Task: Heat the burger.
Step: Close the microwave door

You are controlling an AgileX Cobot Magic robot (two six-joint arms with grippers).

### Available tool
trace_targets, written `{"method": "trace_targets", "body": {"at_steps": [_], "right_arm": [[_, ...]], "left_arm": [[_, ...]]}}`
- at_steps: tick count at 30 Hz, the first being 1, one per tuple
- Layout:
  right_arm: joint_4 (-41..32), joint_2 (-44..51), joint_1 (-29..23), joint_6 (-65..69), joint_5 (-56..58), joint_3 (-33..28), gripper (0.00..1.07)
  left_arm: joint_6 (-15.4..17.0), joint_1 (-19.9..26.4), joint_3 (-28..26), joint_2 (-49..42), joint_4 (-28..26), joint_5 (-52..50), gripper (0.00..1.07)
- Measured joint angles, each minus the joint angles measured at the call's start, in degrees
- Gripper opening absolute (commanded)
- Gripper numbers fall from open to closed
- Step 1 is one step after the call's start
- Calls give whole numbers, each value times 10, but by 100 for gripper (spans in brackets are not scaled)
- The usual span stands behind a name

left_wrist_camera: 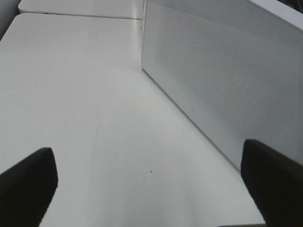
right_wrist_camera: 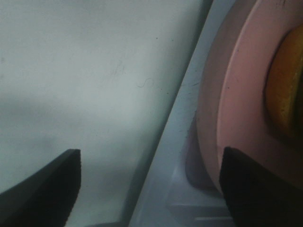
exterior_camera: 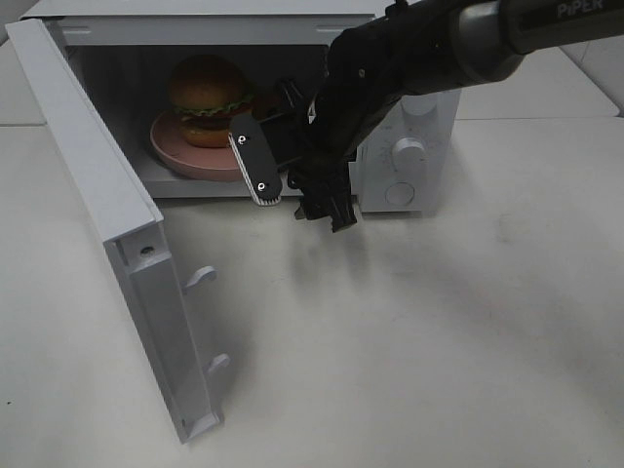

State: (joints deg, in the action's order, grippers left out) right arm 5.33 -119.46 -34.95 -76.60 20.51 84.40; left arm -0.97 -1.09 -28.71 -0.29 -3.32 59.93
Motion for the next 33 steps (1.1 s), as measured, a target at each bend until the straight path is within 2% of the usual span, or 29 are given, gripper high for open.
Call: {"method": "trace_targets", "body": {"at_steps": [2,8,11,13,25,33], "right_arm": [[0,30,0,0,-20,-45,77],[1,80,0,0,-36,-106,76],[1,87,0,0,-37,-113,76],[2,119,0,13,-38,-146,76],[2,214,0,96,-30,-235,76],[4,289,0,182,44,-288,76]], "left_arm": [[0,0,0,0,0,0,98],[0,0,0,0,0,0,98],[0,0,0,0,0,0,98],[0,0,0,0,0,0,98],[0,0,0,0,0,0,98],[0,0,0,0,0,0,98]]}}
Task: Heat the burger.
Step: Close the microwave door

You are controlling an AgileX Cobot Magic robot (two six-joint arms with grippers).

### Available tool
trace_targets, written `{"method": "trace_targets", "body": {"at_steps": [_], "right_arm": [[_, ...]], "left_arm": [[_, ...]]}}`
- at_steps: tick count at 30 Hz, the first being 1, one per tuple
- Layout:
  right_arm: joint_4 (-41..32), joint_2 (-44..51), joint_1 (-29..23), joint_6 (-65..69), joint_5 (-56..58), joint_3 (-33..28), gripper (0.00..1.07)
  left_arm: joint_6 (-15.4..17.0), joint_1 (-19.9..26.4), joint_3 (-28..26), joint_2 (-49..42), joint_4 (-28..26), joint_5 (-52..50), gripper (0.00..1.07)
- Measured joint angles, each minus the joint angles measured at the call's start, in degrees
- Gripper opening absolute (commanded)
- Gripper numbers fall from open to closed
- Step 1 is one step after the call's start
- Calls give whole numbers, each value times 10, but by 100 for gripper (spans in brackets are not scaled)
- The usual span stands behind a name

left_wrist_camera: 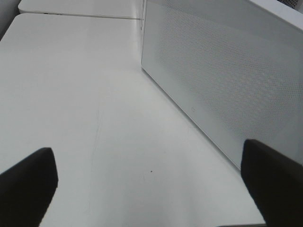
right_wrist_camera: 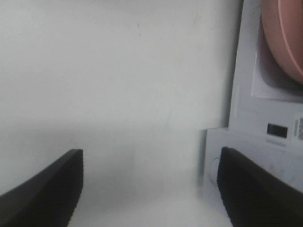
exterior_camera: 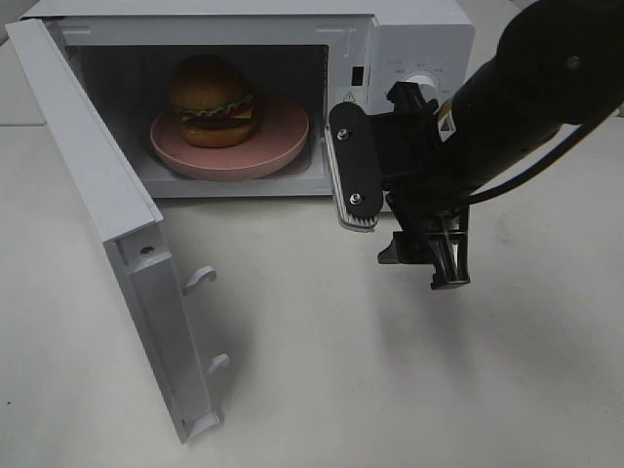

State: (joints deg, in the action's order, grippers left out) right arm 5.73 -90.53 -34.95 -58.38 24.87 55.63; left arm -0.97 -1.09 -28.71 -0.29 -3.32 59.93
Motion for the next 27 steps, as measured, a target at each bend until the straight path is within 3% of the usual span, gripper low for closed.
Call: {"method": "trace_targets", "body": {"at_steps": [3,14,27], "right_arm": [[0,6,0,16,10,-2,76],[0,111,0,317,190,-6,76],[0,207,0,484,327,-6,76]], "left_arm": [[0,0,0,0,0,0,98],[0,0,0,0,0,0,98],[0,0,0,0,0,0,98]]}}
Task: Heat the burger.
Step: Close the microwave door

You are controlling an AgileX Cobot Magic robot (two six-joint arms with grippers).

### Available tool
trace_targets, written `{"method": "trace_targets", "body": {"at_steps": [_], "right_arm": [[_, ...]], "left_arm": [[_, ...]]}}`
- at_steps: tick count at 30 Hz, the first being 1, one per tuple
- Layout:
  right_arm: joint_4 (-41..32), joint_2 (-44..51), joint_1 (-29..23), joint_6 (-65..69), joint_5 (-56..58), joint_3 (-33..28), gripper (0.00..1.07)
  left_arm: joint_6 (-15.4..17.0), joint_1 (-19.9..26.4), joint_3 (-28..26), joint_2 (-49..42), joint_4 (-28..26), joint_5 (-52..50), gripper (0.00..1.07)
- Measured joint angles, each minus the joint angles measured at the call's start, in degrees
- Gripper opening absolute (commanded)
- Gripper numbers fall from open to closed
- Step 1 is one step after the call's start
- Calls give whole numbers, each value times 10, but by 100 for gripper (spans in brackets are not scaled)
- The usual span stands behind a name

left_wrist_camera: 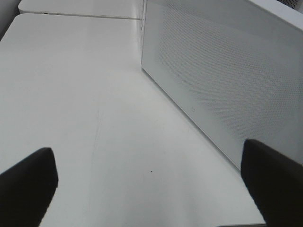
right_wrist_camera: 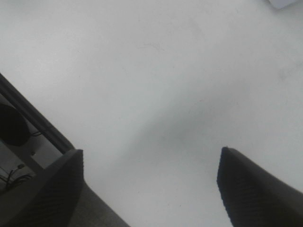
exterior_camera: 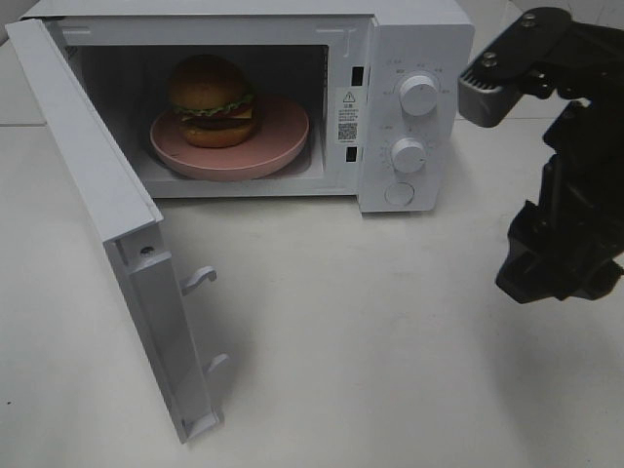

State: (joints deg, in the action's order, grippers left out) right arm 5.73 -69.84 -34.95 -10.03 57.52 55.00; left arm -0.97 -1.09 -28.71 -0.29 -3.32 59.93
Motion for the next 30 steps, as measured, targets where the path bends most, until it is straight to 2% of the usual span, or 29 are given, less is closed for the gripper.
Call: {"method": "trace_targets", "body": {"at_steps": [8,14,17,18,20,23,25,30], "right_arm": [[0,64,0,39,65,-21,76],[4,177,0,40,67,-62,76],[13,274,5,41,74,-105,76],[13,274,5,41,74,-105,76],[11,333,40,41,75,-129,76],[11,348,54,41,75,-138,76],[11,398,102,41,73,-162,76],[11,476,152,58,56,-207,76]], "left_arm": [[0,0,0,0,0,0,98],[0,0,0,0,0,0,98],[0,0,0,0,0,0,98],[0,0,0,0,0,0,98],[0,0,0,0,0,0,98],[0,0,0,0,0,0,98],[0,0,0,0,0,0,98],[0,0,0,0,0,0,98]]}}
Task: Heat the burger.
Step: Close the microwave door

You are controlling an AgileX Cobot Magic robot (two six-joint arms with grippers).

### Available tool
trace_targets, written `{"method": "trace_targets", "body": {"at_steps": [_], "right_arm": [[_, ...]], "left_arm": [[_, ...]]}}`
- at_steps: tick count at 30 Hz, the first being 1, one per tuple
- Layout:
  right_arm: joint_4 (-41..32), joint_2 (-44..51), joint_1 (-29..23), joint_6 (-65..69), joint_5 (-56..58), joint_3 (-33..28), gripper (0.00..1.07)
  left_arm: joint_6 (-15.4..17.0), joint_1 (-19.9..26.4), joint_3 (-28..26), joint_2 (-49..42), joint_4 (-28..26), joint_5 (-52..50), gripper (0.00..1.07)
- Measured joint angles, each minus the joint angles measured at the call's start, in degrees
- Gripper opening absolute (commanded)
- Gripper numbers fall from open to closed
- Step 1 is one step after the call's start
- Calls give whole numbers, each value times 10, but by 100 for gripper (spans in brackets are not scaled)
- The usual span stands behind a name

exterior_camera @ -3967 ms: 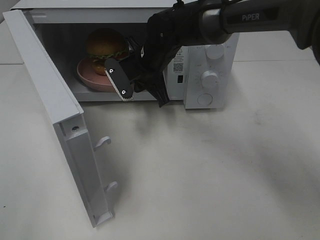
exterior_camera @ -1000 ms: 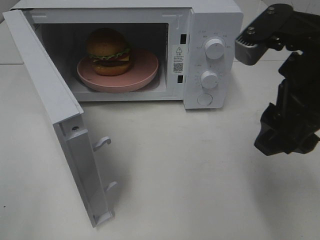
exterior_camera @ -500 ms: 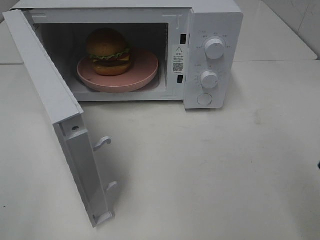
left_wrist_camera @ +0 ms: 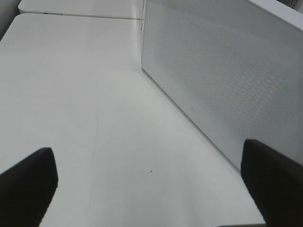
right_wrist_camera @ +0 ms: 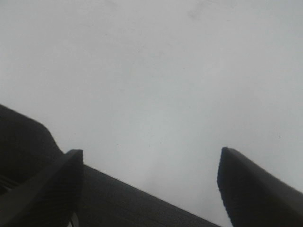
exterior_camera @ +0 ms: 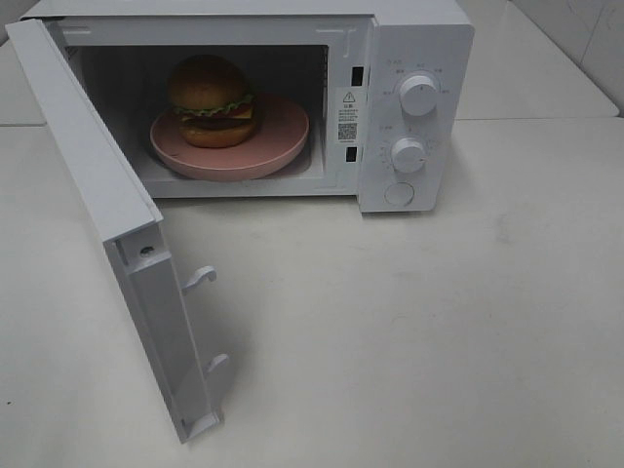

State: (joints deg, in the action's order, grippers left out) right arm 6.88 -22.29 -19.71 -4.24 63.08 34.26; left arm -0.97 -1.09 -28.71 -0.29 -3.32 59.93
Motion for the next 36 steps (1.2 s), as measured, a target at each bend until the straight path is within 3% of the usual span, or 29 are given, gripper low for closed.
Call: {"method": "trace_targets", "body": {"at_steps": [5,7,21,36], "right_arm": [[0,50,40,16,-9,-33,76],[-6,103,81,29,-23,-45,76],[-26,225,177,31,-37,-51,76],[-26,225,181,31,-37,-51,76]], "left_arm": [[0,0,0,0,0,0,98],[0,0,0,0,0,0,98],[0,0,0,0,0,0,98],[0,0,0,0,0,0,98]]}}
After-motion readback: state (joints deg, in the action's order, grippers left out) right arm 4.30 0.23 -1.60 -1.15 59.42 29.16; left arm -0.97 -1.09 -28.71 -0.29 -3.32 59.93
